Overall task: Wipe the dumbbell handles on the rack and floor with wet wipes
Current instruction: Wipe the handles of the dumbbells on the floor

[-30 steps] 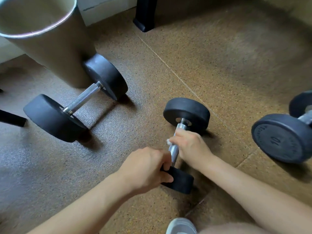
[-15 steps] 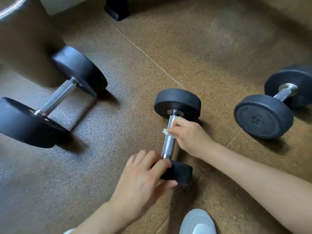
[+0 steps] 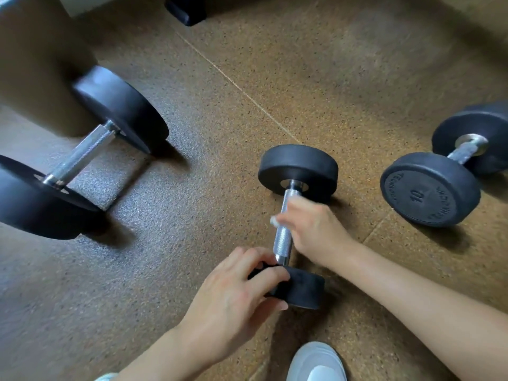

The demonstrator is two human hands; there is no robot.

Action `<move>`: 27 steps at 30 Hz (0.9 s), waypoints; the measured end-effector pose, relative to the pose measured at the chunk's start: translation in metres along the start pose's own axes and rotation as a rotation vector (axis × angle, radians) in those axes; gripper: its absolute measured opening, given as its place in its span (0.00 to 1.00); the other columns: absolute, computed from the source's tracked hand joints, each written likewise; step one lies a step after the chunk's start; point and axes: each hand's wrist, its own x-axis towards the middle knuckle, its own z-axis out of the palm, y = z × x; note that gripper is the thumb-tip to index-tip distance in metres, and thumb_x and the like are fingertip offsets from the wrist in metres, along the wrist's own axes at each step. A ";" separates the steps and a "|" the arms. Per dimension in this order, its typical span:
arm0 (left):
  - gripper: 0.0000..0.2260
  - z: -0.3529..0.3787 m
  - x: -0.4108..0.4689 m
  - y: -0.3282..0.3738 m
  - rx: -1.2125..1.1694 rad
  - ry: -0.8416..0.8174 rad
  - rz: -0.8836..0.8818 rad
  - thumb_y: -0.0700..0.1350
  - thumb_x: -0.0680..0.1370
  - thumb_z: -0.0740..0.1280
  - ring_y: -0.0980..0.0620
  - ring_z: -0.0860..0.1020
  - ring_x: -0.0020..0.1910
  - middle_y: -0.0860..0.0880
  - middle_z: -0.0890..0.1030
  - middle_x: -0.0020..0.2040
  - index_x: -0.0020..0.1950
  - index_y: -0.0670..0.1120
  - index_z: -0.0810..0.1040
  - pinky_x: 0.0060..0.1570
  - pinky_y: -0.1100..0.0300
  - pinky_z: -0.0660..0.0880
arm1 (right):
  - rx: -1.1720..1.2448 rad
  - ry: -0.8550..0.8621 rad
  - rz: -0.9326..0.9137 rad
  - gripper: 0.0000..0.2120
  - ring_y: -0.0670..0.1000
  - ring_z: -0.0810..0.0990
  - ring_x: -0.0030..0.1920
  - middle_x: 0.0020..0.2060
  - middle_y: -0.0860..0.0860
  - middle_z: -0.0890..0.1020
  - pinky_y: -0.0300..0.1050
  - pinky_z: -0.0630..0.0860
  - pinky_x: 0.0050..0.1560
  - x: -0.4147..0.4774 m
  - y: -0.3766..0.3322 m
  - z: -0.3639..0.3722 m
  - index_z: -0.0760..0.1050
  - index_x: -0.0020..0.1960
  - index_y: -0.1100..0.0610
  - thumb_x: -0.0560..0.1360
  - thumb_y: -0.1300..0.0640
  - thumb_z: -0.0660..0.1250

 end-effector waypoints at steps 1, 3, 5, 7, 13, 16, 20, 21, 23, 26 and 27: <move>0.13 0.001 0.001 0.001 -0.011 -0.003 -0.001 0.57 0.79 0.63 0.51 0.73 0.52 0.52 0.73 0.59 0.61 0.54 0.75 0.49 0.55 0.74 | 0.040 -0.051 -0.031 0.09 0.58 0.77 0.31 0.36 0.55 0.74 0.48 0.74 0.28 -0.011 -0.004 -0.002 0.82 0.45 0.59 0.74 0.61 0.63; 0.13 0.004 0.005 0.005 0.004 -0.026 0.019 0.57 0.78 0.65 0.49 0.73 0.51 0.51 0.75 0.58 0.60 0.54 0.76 0.47 0.53 0.75 | 0.001 -0.024 -0.015 0.11 0.58 0.76 0.31 0.36 0.55 0.74 0.48 0.74 0.28 -0.012 0.006 -0.007 0.82 0.46 0.59 0.75 0.60 0.61; 0.13 0.009 0.013 0.015 0.045 -0.055 0.061 0.57 0.78 0.65 0.47 0.75 0.49 0.50 0.75 0.58 0.60 0.55 0.77 0.43 0.52 0.75 | -0.090 0.130 0.117 0.08 0.59 0.75 0.30 0.36 0.56 0.73 0.51 0.74 0.27 0.001 0.026 -0.009 0.80 0.43 0.62 0.74 0.64 0.62; 0.13 0.011 0.019 0.025 0.090 -0.068 0.089 0.56 0.79 0.62 0.48 0.74 0.48 0.50 0.75 0.57 0.60 0.56 0.78 0.42 0.53 0.75 | -0.091 0.183 0.217 0.06 0.60 0.75 0.31 0.37 0.56 0.74 0.51 0.75 0.29 0.000 0.028 -0.009 0.80 0.44 0.62 0.73 0.66 0.64; 0.15 0.019 0.024 0.032 0.071 -0.109 0.070 0.58 0.78 0.62 0.47 0.74 0.51 0.49 0.72 0.59 0.64 0.58 0.73 0.44 0.51 0.75 | -0.018 0.171 0.335 0.09 0.57 0.79 0.36 0.38 0.53 0.77 0.51 0.77 0.36 -0.014 0.024 -0.016 0.83 0.43 0.58 0.73 0.55 0.67; 0.16 0.023 0.021 0.032 0.072 -0.123 0.073 0.58 0.78 0.62 0.47 0.73 0.49 0.49 0.73 0.61 0.66 0.59 0.73 0.43 0.50 0.76 | 0.104 0.190 0.366 0.06 0.51 0.77 0.35 0.35 0.49 0.76 0.46 0.75 0.35 -0.035 0.020 -0.016 0.83 0.40 0.57 0.73 0.56 0.68; 0.16 0.028 0.024 0.035 0.027 -0.131 0.083 0.57 0.79 0.62 0.49 0.71 0.48 0.48 0.74 0.60 0.67 0.60 0.73 0.43 0.51 0.76 | 0.373 0.053 0.432 0.05 0.41 0.77 0.37 0.36 0.42 0.75 0.32 0.71 0.40 -0.063 0.012 -0.024 0.83 0.39 0.56 0.70 0.65 0.72; 0.16 0.029 0.025 0.035 0.016 -0.133 0.091 0.58 0.79 0.62 0.49 0.71 0.48 0.48 0.74 0.60 0.66 0.60 0.73 0.43 0.51 0.76 | 0.404 0.099 0.481 0.06 0.43 0.78 0.38 0.37 0.44 0.77 0.34 0.74 0.40 -0.060 0.021 -0.025 0.82 0.39 0.57 0.70 0.67 0.72; 0.15 0.032 0.029 0.034 0.001 -0.126 0.109 0.58 0.79 0.63 0.49 0.71 0.48 0.48 0.74 0.60 0.66 0.60 0.74 0.44 0.51 0.75 | 0.447 0.239 0.650 0.09 0.46 0.80 0.39 0.40 0.47 0.79 0.42 0.78 0.42 -0.048 0.042 -0.022 0.80 0.39 0.55 0.70 0.69 0.71; 0.15 0.033 0.032 0.035 -0.022 -0.118 0.135 0.58 0.79 0.64 0.48 0.72 0.48 0.48 0.74 0.58 0.65 0.60 0.75 0.45 0.51 0.76 | 0.444 0.178 0.837 0.14 0.44 0.78 0.33 0.34 0.46 0.79 0.40 0.76 0.39 -0.058 0.037 -0.010 0.76 0.36 0.52 0.69 0.71 0.68; 0.15 0.033 0.033 0.035 -0.034 -0.119 0.140 0.58 0.79 0.64 0.48 0.73 0.48 0.48 0.75 0.58 0.65 0.59 0.75 0.45 0.51 0.76 | 0.487 0.094 0.861 0.15 0.43 0.78 0.31 0.31 0.47 0.80 0.39 0.75 0.39 -0.068 0.028 -0.007 0.75 0.34 0.52 0.69 0.71 0.68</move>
